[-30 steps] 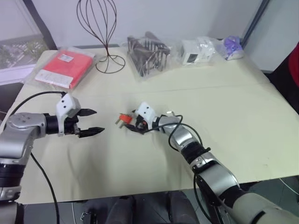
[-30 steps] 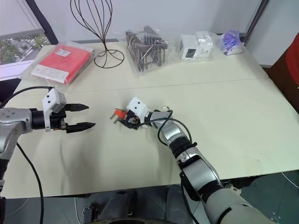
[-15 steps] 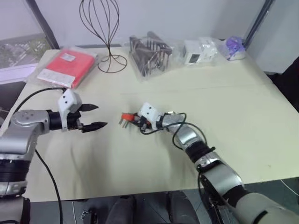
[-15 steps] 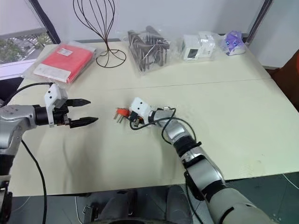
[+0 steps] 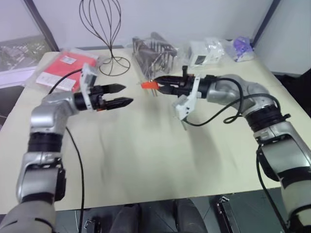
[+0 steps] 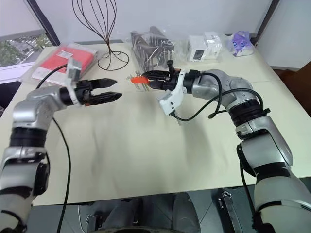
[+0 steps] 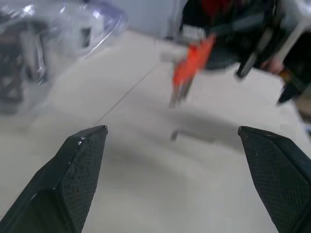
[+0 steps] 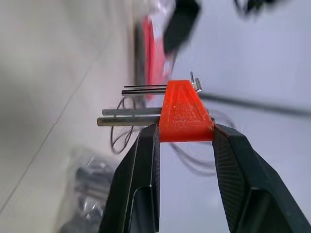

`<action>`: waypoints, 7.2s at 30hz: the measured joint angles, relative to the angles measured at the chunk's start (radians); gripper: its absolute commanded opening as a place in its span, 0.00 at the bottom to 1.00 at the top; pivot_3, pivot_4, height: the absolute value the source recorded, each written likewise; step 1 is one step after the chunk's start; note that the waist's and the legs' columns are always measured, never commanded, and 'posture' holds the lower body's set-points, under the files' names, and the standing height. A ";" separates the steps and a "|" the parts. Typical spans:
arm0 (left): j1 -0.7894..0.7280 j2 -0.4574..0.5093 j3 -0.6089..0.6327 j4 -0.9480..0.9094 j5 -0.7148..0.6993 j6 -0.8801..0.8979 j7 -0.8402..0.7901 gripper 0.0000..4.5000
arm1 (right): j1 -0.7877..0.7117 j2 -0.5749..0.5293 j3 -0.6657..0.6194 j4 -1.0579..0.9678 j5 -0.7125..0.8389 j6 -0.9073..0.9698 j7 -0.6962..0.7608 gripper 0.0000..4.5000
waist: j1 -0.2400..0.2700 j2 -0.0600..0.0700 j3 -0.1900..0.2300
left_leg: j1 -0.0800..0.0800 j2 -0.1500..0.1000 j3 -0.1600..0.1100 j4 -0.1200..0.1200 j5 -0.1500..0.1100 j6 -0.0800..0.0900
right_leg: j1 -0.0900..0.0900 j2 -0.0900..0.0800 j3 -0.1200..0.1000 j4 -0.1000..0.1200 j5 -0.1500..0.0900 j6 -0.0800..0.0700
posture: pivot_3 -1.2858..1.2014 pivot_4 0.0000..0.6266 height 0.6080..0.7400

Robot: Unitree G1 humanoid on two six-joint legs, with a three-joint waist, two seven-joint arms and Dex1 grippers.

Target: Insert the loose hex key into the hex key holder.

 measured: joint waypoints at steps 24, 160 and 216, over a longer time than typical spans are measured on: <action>-0.280 -0.195 -0.026 0.477 0.106 -0.226 -0.138 0.13 | -0.008 0.004 -0.002 0.033 0.037 0.024 -0.069 0.21 | -0.027 0.000 0.000 | 0.000 0.000 0.000 0.000 0.000 0.000 | 0.000 0.000 0.000 0.000 0.000 0.000 | 0.52 0.24 1.00; -0.070 -0.199 -0.102 0.068 0.067 -0.129 -0.085 0.00 | 0.385 0.489 -0.577 -0.748 1.404 1.729 0.335 0.00 | 0.003 0.000 -0.002 | 0.000 0.000 -0.002 0.002 -0.001 0.002 | 0.001 0.000 -0.001 0.002 0.000 0.000 | 0.52 0.24 1.00; -0.064 -0.184 -0.085 0.155 0.151 -0.204 -0.097 0.00 | 0.423 0.467 -0.569 -0.708 1.414 1.672 0.334 0.00 | 0.003 0.000 -0.002 | 0.000 0.000 -0.002 0.002 -0.001 0.002 | 0.001 0.000 -0.001 0.002 0.000 0.000 | 0.52 0.24 1.00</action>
